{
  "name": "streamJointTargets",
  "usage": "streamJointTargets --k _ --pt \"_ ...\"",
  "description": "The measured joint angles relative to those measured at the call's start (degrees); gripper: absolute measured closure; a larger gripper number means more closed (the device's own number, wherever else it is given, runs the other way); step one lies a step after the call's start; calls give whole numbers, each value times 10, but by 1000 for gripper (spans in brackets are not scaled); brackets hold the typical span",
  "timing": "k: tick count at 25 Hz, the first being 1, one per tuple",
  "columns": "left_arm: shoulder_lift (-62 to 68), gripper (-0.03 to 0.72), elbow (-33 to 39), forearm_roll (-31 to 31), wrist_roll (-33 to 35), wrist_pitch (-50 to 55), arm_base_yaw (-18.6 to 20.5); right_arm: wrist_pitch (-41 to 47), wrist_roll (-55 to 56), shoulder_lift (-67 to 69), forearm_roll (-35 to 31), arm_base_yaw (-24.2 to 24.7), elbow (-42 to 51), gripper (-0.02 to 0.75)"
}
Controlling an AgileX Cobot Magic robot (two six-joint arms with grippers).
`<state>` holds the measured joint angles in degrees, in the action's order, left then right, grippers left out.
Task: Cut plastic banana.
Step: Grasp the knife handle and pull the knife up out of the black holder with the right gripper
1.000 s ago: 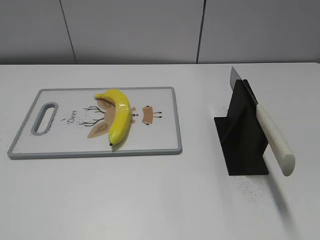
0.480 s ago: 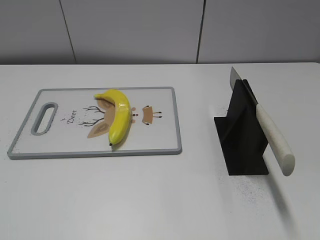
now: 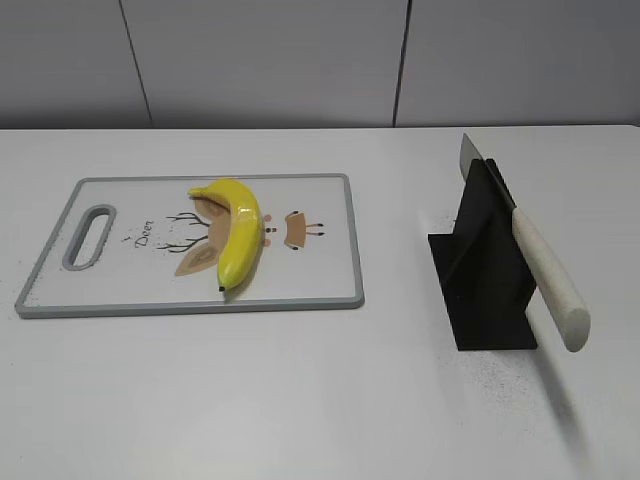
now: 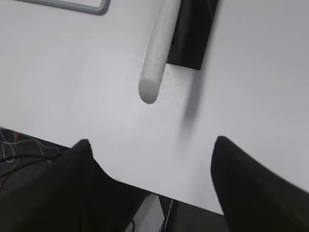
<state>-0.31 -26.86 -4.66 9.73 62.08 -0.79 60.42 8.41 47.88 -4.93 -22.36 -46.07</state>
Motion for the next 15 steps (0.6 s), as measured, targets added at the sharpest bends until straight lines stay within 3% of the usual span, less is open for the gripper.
streamJointTargets --k 15 --pt "0 162 0 0 0 0 0 22 1 315 12 0 -139 209"
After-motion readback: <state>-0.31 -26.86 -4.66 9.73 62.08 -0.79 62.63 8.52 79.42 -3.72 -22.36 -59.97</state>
